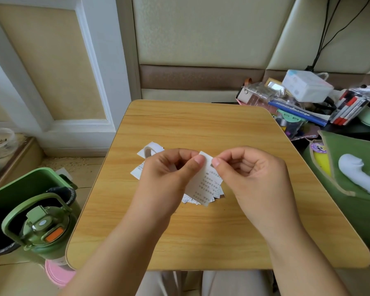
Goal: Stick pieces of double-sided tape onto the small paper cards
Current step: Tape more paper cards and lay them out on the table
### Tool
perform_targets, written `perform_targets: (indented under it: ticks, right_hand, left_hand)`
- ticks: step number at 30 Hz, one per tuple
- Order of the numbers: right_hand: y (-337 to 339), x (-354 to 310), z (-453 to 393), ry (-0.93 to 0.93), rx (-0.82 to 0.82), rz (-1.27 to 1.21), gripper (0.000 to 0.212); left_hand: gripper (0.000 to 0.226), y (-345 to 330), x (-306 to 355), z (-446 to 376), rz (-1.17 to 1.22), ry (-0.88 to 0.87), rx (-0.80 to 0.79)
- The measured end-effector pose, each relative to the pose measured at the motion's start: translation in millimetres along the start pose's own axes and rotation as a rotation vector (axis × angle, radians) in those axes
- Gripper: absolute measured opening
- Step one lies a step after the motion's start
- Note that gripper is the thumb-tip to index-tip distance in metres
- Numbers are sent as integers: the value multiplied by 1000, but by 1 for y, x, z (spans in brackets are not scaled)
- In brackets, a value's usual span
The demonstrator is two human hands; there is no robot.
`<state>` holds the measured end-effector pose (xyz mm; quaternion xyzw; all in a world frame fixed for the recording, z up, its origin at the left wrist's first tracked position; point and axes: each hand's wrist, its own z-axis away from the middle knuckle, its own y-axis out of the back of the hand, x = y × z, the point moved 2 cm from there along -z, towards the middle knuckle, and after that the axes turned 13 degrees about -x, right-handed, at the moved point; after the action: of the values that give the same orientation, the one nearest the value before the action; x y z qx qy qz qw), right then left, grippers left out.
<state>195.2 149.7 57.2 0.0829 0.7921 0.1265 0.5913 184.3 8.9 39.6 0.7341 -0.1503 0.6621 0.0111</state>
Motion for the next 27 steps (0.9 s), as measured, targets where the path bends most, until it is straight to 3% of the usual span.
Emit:
perform_targets:
  ticks: [2,6,9,12,16,21,27]
  right_hand:
    - [-1,2,1,-13,8,-58,8]
    - [-6,13,4,-140,-54,-230,30]
    - [-9,19,7,-115,-43,-202,11]
    - [-8,20,6,-77,2,-177,12]
    - [-3,14,4,-47,-24,-62,11]
    - [4,9,1,-51,-101,96,7]
    - [-2,18,6,-95,-152,-44,13]
  left_hand:
    - [9,-1,-2,0,50,16,11]
    - [24,0,-6,-1,149,50,62]
    - [25,-1,-7,0,196,59,71]
    - [9,-1,-9,3,192,67,71]
    - [8,6,-10,5,95,80,51]
    - [8,4,2,3,-82,51,-89]
    - [9,2,-4,4,93,111,45]
